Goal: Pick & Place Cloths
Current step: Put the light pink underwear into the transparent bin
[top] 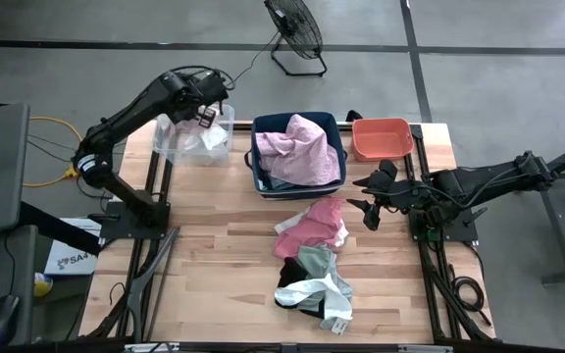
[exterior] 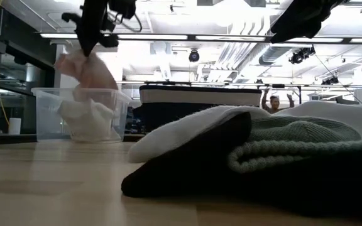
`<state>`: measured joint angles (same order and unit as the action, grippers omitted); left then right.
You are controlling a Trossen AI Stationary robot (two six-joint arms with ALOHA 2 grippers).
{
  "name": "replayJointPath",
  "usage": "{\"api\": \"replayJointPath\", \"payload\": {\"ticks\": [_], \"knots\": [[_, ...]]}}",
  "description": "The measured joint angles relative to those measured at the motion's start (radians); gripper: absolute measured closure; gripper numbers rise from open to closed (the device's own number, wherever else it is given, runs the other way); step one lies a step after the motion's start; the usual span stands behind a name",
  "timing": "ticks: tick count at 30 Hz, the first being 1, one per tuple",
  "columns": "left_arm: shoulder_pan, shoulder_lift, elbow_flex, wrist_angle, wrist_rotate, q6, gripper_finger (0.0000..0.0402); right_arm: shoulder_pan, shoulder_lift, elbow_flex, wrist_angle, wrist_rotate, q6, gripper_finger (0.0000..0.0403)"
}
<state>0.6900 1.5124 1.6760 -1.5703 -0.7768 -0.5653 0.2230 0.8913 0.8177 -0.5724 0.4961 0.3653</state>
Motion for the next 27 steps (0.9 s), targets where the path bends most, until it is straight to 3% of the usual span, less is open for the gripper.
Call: {"api": "replayJointPath", "payload": {"ticks": [5,14,19,27], "knots": [[0.04,0.0,-0.093,0.0,0.126,0.011,0.0401,0.0,0.0,0.0,0.0,0.0,0.0,0.016],[0.093,0.0,-0.231,0.159,0.192,0.075,0.0401,0.0,0.0,0.0,0.001,0.003,0.0,0.016],[0.124,0.003,-0.257,0.273,0.238,0.134,0.0401,0.0,0.0,0.0,0.001,0.003,0.0,0.016],[0.13,0.063,-0.277,0.324,0.303,0.179,0.0401,0.0,0.0,0.0,0.001,0.003,0.004,0.016]]}}
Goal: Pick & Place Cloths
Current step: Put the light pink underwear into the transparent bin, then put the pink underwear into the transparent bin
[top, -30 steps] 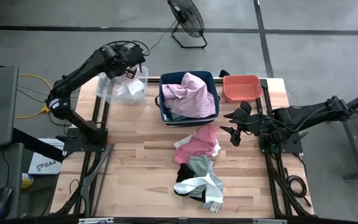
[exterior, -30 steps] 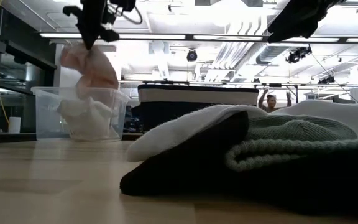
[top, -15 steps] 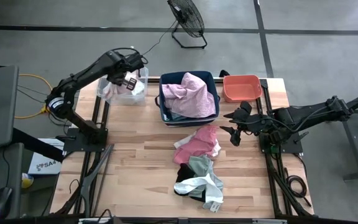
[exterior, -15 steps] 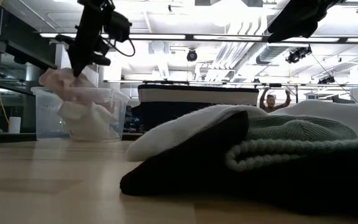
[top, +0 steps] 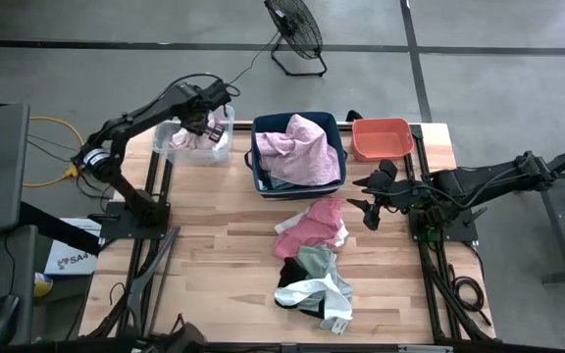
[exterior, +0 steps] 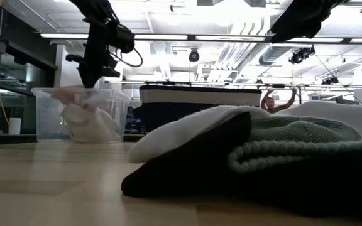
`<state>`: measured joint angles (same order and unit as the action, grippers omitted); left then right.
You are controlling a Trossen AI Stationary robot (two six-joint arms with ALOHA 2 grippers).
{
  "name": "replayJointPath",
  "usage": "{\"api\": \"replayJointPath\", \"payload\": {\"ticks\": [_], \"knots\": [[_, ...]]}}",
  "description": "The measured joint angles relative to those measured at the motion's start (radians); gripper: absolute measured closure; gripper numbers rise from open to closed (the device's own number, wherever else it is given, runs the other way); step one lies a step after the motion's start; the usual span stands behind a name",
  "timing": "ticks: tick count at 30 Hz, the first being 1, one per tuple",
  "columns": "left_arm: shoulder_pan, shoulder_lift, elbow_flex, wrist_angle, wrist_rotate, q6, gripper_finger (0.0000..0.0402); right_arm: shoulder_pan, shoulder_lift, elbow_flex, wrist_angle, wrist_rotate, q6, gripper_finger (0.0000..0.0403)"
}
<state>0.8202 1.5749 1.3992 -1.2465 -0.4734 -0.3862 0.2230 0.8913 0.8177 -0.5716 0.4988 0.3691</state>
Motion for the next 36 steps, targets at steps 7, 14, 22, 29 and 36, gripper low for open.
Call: {"api": "replayJointPath", "payload": {"ticks": [7,14,22,29,36], "knots": [[0.008,0.047,0.0,0.033,0.062,0.046,0.0401,0.0,0.0,0.0,0.0,0.0,0.0,0.016],[0.019,0.046,0.0,0.034,0.098,0.094,0.0393,0.0,0.0,0.0,0.0,0.0,0.001,0.016],[0.017,0.045,0.004,0.02,0.1,0.124,0.0285,0.0,0.0,0.0,0.0,0.0,0.005,0.016],[0.017,0.032,0.094,-0.06,0.057,0.122,0.0247,0.0,0.0,0.0,0.0,0.0,0.004,0.016],[-0.022,-0.031,0.172,-0.061,0.114,0.141,0.0255,0.0,0.0,0.0,-0.001,-0.006,0.025,0.016]]}}
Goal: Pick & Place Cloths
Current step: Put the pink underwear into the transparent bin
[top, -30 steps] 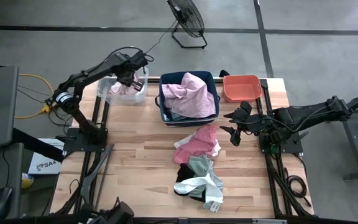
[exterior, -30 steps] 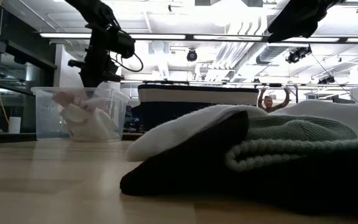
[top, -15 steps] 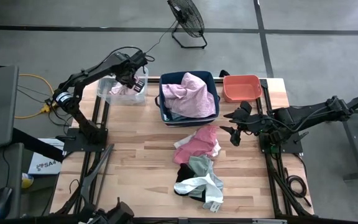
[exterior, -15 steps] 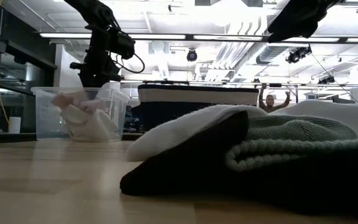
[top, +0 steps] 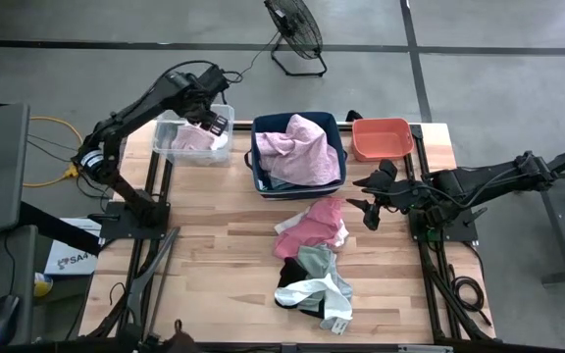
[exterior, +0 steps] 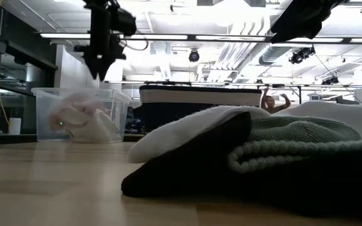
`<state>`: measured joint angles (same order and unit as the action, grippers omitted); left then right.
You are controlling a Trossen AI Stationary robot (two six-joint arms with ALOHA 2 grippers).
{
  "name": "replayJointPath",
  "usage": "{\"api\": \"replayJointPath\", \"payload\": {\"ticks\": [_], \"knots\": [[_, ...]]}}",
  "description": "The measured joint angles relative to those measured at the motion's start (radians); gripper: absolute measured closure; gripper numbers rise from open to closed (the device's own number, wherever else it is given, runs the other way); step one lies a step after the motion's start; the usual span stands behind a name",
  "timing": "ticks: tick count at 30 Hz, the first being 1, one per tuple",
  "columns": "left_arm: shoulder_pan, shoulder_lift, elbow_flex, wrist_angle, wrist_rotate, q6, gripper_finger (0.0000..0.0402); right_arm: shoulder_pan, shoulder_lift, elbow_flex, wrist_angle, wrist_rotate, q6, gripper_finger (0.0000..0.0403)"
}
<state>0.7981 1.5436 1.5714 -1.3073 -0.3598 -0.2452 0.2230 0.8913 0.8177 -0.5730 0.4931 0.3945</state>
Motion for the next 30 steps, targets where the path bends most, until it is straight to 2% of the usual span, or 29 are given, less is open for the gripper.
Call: {"api": "replayJointPath", "payload": {"ticks": [7,15,19,24,30], "knots": [[-0.095,-0.12,0.02,0.007,0.04,0.026,0.0269,0.0,0.0,0.0,-0.007,-0.029,-0.003,0.016],[-0.302,-0.216,0.02,0.005,0.041,-0.027,0.0277,0.0,0.06,-0.01,0.009,-0.018,0.084,0.016],[-0.417,-0.234,0.02,0.005,0.02,-0.075,0.0277,0.0,0.14,-0.082,0.076,-0.025,0.179,0.016],[-0.543,-0.233,0.019,-0.003,-0.076,-0.153,0.0278,0.028,0.244,-0.185,0.18,-0.025,0.328,0.016],[-0.628,-0.233,0.019,-0.001,-0.107,-0.194,0.0278,0.082,0.342,-0.261,0.4,0.023,0.351,0.016]]}}
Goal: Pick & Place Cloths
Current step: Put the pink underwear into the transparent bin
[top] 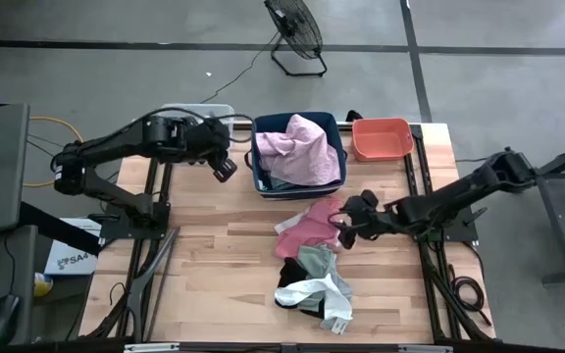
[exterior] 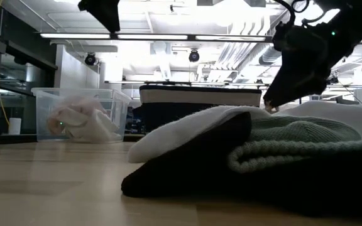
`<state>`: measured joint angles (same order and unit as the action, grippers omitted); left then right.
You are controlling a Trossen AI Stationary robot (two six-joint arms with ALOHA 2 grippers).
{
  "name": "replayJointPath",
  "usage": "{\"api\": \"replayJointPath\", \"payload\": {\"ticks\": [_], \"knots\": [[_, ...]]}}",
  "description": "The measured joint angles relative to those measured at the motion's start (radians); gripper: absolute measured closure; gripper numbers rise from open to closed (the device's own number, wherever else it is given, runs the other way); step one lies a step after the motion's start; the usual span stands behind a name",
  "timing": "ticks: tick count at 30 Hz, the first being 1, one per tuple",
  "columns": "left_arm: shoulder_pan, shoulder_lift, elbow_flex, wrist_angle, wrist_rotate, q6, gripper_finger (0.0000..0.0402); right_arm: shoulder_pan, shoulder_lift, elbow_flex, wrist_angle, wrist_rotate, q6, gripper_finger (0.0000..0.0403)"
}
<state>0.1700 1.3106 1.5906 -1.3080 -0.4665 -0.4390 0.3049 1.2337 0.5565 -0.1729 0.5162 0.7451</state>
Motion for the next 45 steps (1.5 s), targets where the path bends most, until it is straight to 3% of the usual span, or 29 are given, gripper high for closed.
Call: {"api": "replayJointPath", "payload": {"ticks": [5,17,21,29,37,45], "knots": [[-0.023,0.0,0.0,-0.003,-0.027,-0.011,0.0278,0.051,0.084,-0.032,0.101,0.063,-0.041,0.016],[-0.02,0.0,0.0,-0.003,-0.026,-0.012,0.0278,0.092,0.226,-0.032,0.112,0.214,-0.039,0.0165],[-0.02,0.0,0.0,-0.003,-0.025,-0.012,0.0278,0.084,0.232,-0.032,0.115,0.237,-0.04,0.0211],[-0.02,0.0,0.0,-0.003,-0.022,-0.012,0.0278,0.079,0.23,-0.032,0.171,0.191,-0.14,0.0387],[-0.02,0.0,0.0,-0.006,-0.015,-0.012,0.0278,0.084,0.146,0.017,0.238,0.131,-0.268,0.0399],[-0.02,0.0,0.0,-0.008,0.004,-0.012,0.0278,0.112,0.026,0.157,0.24,0.136,-0.526,0.0399]]}}
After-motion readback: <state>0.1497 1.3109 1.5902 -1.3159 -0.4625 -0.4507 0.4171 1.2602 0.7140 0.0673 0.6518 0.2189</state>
